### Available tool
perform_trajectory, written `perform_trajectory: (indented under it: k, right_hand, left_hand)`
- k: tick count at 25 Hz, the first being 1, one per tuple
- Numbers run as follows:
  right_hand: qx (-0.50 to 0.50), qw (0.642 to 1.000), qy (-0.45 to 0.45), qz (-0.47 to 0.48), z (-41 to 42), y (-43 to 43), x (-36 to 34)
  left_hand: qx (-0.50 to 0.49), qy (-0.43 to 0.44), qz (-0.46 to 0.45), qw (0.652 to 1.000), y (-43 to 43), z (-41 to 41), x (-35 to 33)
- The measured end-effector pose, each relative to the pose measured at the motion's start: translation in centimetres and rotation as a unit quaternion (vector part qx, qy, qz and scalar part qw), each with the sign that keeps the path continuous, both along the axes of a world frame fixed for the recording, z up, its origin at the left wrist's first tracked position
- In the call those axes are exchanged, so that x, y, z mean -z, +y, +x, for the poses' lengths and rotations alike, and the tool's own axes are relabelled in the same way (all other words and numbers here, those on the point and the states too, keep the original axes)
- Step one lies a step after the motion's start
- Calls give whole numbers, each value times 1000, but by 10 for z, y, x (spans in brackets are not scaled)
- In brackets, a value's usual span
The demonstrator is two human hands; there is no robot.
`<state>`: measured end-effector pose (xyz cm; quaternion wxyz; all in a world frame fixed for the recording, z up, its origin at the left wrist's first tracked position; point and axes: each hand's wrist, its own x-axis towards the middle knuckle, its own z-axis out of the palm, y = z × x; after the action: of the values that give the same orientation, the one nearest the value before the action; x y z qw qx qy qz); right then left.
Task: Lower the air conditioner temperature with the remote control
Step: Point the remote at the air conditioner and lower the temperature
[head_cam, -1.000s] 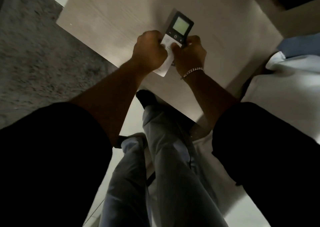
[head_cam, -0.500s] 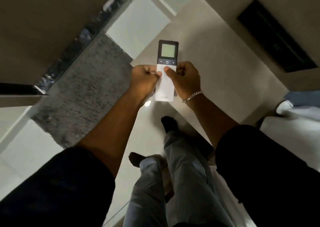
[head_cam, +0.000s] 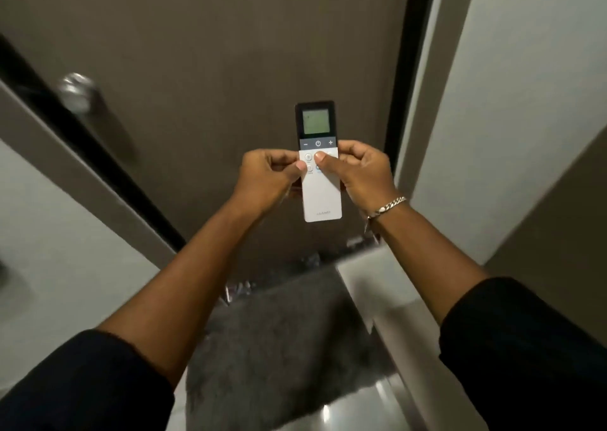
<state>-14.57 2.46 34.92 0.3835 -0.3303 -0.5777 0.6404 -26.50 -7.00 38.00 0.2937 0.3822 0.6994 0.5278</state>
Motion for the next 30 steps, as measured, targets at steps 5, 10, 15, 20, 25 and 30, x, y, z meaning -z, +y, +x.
perform_trajectory:
  k: [5,10,15,20,25,30]
  right_hand:
    - [-66,987,116,92,-58,-26,-156]
    - [-95,960,192,181,-72,-57,-273]
    - [-116,934,234,243,-64,-78,-335]
    - [-154,918,255,264,-58,-89,-365]
    - [-155,913,253,281,-60,-97,-381]
    - [-155,908,252,298,-60,-99,-388]
  left_hand:
    - [-43,59,123,990,-45,-42,-153]
    - [-37,125,216,968,-90,-52,-263]
    - [-17,166,275,947,-118,-45,-320]
    - [-9,195,316,928,-134,-40,-344]
    - [-19,206,329,921,-141,-42,-357]
    - [-24,212,335,918,-145,-44,-365]
